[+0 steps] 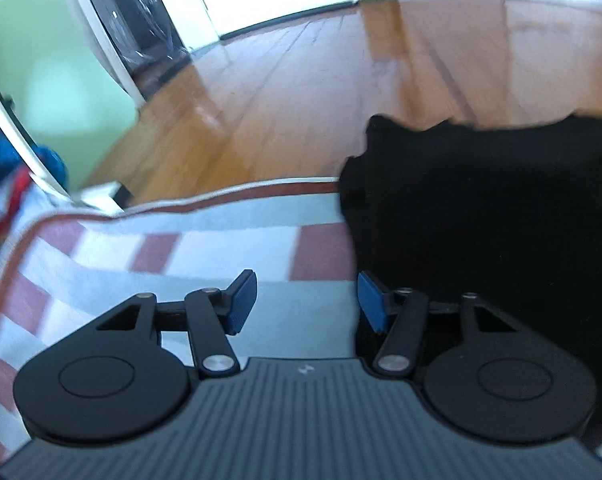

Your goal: Fold clothes

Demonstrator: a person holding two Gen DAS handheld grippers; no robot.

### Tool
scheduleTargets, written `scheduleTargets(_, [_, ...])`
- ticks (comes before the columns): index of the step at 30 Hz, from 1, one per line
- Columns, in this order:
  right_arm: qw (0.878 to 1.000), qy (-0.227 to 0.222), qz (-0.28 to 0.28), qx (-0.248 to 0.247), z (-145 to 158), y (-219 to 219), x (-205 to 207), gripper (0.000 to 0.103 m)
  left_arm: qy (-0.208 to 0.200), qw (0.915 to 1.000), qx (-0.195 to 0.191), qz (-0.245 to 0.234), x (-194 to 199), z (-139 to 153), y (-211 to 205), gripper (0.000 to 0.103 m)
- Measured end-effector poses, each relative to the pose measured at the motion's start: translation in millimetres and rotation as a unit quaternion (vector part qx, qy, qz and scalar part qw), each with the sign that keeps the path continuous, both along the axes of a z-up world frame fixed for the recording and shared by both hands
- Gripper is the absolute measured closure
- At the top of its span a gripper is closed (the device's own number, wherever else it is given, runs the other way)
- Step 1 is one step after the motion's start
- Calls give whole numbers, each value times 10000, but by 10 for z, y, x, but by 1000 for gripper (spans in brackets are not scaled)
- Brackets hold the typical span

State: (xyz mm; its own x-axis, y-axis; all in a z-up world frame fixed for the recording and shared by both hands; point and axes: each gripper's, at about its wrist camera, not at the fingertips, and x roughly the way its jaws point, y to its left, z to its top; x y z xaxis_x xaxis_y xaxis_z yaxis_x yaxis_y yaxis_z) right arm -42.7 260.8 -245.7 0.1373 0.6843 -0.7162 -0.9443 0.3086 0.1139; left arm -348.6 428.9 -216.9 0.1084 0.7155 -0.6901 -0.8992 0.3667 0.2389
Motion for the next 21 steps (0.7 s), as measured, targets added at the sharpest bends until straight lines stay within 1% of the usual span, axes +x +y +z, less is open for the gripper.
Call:
scheduleTargets(1, [10000,55,28,31,20,-16,-18,63,-148,9998,-57,-112,-19,14,-67,46])
scheduleTargets(2, [9999,110,56,61,40,-32,-37,53,-125,9997,-72,-176,-24,3,-133,46])
scheduleTargets(3, [9998,165,84,92,60,-48,-55,48,-7,9998,-64,-213,-20,-21,-199,47])
scheduleTargets(6, [9994,289,165,124,99,-86,-117,47,252,9985,-89,-477,-46,-136,-347,46])
scheduleTargets(7, [9997,160,186,-98,34,-67,-157,48,386,9980,-86,-497,-67,-186,-372,46])
scheduleTargets(8, [9991,-60,215,-348,-33,-55,-204,53,515,9975,-93,-471,-100,-232,-374,46])
scheduleTargets(9, [9975,-395,286,-519,-77,-59,-259,57,621,9971,-109,-437,-138,-272,-368,45])
scheduleTargets(11, [9911,-1027,502,-679,-68,-47,-387,57,882,9956,-80,-306,-177,-284,-361,45])
scheduleTargets(12, [9883,-1231,492,-752,-54,-66,-435,57,1018,9945,-59,-233,-192,-282,-358,45])
scheduleTargets(13, [9873,-1308,421,-795,-37,-114,-450,57,1153,9932,-39,-161,-208,-281,-355,45])
scheduleTargets(15, [9886,-1230,172,-855,11,-150,-454,56,1400,9901,6,-35,-234,-273,-352,47])
scheduleTargets(16, [9895,-1161,3,-861,46,-174,-465,56,1216,9925,34,-102,-260,-219,-379,47])
scheduleTargets(17, [9902,-1078,-182,-872,81,-221,-471,52,875,9959,62,-230,-296,-139,-421,47])
scheduleTargets(18, [9912,-940,-321,-878,100,-259,-457,46,466,9979,112,-438,-322,-36,-488,46])
scheduleTargets(19, [9918,-802,-460,-884,120,-297,-442,43,164,9974,201,-670,-316,63,-575,44])
scheduleTargets(20, [9928,-573,-584,-877,133,-347,-410,41,102,9953,301,-912,-252,127,-658,42])
scheduleTargets(21, [9943,-76,-665,-832,128,-431,-330,41,129,9923,398,-1166,-165,176,-739,40])
